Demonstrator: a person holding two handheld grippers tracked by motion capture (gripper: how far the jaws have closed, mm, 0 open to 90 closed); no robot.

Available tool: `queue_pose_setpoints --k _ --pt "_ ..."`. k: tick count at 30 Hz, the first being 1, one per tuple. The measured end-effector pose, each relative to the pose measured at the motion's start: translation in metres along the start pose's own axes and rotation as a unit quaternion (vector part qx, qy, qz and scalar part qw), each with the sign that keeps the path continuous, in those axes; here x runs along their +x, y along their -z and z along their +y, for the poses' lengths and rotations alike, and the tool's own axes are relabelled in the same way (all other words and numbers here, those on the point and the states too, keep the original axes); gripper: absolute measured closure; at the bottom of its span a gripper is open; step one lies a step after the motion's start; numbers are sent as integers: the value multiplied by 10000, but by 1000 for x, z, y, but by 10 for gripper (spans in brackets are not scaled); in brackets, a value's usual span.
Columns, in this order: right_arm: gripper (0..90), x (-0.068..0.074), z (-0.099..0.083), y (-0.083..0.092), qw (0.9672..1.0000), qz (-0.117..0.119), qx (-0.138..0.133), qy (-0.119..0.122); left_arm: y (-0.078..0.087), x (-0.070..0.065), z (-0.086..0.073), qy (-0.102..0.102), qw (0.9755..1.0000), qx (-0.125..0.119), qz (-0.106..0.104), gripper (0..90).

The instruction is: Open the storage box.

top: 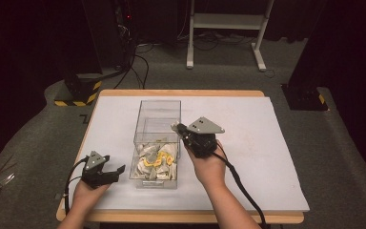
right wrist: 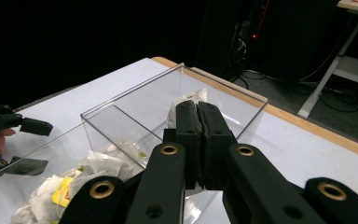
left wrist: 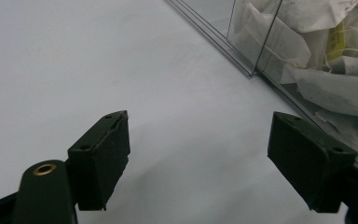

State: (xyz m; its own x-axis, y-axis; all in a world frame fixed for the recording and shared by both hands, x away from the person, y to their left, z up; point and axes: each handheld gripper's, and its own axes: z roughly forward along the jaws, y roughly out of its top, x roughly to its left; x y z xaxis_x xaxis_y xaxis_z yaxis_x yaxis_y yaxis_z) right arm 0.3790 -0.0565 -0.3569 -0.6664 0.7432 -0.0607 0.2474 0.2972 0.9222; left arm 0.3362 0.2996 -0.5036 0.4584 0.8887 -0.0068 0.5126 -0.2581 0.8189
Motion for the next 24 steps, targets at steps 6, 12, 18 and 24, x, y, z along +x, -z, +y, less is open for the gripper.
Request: queue_pose_setpoints --k 6,12,18,24 --pt "880 -7 1 2 9999 -115 -22 -11 0 0 0 -11 10000 -1 2 214" --pt "880 -14 1 3 9997 -245 -6 -16 0 0 0 8 10000 6 -9 214" --pt "879 -22 1 4 9993 -369 0 -51 0 0 0 4 10000 5 -12 214" --pt "879 -31 2 7 9988 -478 -10 -119 0 0 0 6 10000 4 -11 214"
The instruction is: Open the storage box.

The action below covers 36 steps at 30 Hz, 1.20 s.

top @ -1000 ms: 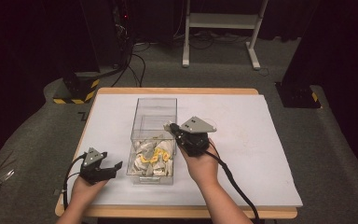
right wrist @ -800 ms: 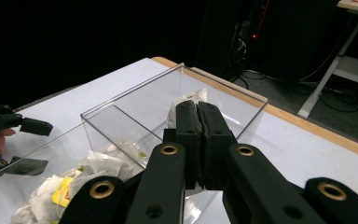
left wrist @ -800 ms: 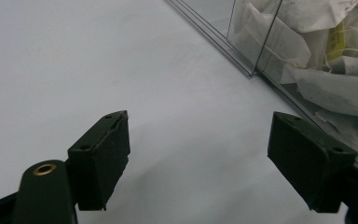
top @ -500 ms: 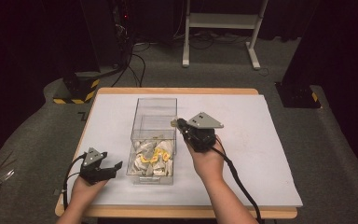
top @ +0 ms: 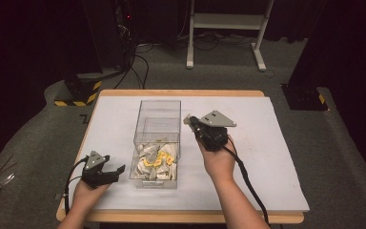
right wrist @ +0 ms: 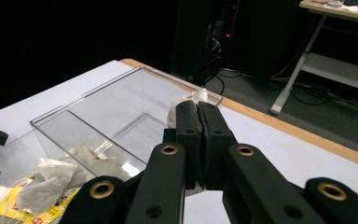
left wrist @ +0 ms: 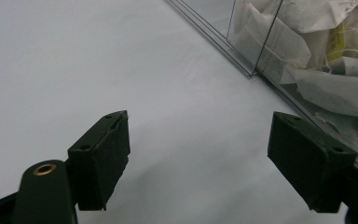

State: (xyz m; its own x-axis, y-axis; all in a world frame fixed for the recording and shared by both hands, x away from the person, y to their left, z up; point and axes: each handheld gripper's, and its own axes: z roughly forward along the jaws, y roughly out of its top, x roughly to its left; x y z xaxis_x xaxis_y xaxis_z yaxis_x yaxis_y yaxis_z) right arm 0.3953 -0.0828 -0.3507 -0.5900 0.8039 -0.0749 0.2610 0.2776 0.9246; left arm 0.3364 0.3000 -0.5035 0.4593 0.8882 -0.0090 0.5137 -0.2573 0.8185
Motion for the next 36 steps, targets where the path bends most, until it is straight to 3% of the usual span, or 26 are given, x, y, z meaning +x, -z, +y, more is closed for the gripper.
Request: queue_pose_setpoints --k 17,36 --pt "879 -23 -3 0 9993 -336 45 -126 0 0 0 0 10000 -1 -11 214" --pt "879 -50 -20 -4 9966 -688 251 -371 0 0 0 1 10000 1 -5 214"
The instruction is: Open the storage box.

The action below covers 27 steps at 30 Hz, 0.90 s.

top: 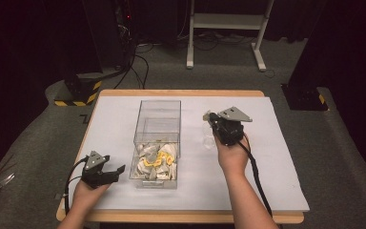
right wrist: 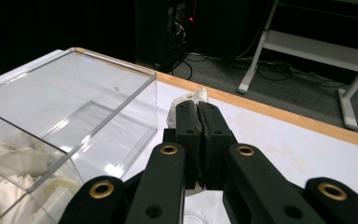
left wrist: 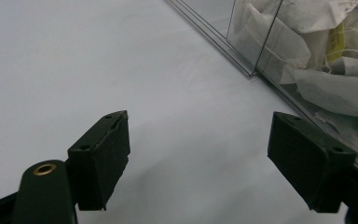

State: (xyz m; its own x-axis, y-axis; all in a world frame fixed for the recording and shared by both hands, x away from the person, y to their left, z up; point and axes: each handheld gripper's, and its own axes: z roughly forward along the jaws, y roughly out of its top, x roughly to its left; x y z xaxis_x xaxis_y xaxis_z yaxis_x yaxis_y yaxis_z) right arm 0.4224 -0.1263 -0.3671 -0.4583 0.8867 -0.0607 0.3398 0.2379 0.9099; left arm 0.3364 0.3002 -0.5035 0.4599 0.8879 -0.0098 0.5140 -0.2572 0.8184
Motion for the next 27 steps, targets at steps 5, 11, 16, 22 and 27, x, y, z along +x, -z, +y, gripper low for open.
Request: queue_pose_setpoints --k 5,11,16,22,27 --pt "878 -6 -6 -4 9999 -75 81 -77 0 0 0 -1 10000 -1 -7 214" --pt "878 -11 -13 -8 9996 -122 190 -142 0 0 0 -4 10000 -1 -8 214" --pt "877 -13 -17 -12 9994 -151 254 -181 0 0 0 -2 10000 0 -10 214" --pt "877 -14 -21 -14 9993 -163 296 -179 0 1 0 -40 10000 0 11 214" --pt "876 -14 -23 -16 9992 -167 322 -196 0 0 0 -15 10000 -2 -11 214"
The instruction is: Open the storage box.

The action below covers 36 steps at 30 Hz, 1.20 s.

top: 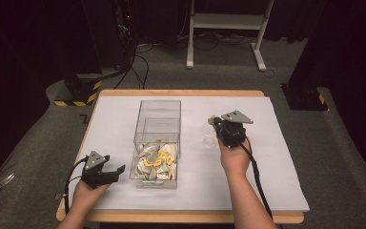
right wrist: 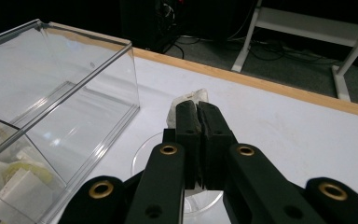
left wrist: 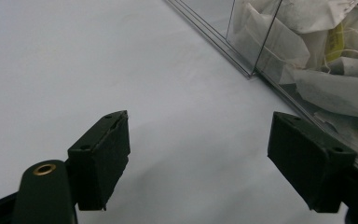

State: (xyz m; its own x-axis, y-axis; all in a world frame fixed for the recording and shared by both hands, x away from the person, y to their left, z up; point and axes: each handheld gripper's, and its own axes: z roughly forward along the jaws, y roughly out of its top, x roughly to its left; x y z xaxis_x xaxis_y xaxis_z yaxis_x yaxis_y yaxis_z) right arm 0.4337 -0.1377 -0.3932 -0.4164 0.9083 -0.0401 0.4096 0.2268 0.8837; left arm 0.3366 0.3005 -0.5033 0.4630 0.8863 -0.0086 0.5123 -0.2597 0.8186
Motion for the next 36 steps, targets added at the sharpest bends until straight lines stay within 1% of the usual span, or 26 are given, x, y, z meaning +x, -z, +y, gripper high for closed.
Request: queue_pose_setpoints --k 7,15,28,29,31,32,36 --pt "876 1 -2 -3 10000 1 50 1 0 0 0 11 10000 0 -3 214" --pt "874 0 -3 -8 9999 -19 130 17 0 0 0 -8 10000 0 8 214" --pt "865 0 -7 -17 9997 -43 233 -55 0 0 0 31 10000 -16 9 214" --pt "854 0 -7 -17 9997 -41 234 -60 0 0 0 18 10000 -15 14 214" --pt "797 0 -7 -17 9998 -56 191 -52 0 0 0 16 10000 -13 14 214" --pt "788 0 -6 -17 9998 -95 172 -15 0 0 0 16 10000 -15 14 214" --pt "760 1 -6 -16 9998 -71 152 -52 0 0 0 14 10000 -15 14 214"
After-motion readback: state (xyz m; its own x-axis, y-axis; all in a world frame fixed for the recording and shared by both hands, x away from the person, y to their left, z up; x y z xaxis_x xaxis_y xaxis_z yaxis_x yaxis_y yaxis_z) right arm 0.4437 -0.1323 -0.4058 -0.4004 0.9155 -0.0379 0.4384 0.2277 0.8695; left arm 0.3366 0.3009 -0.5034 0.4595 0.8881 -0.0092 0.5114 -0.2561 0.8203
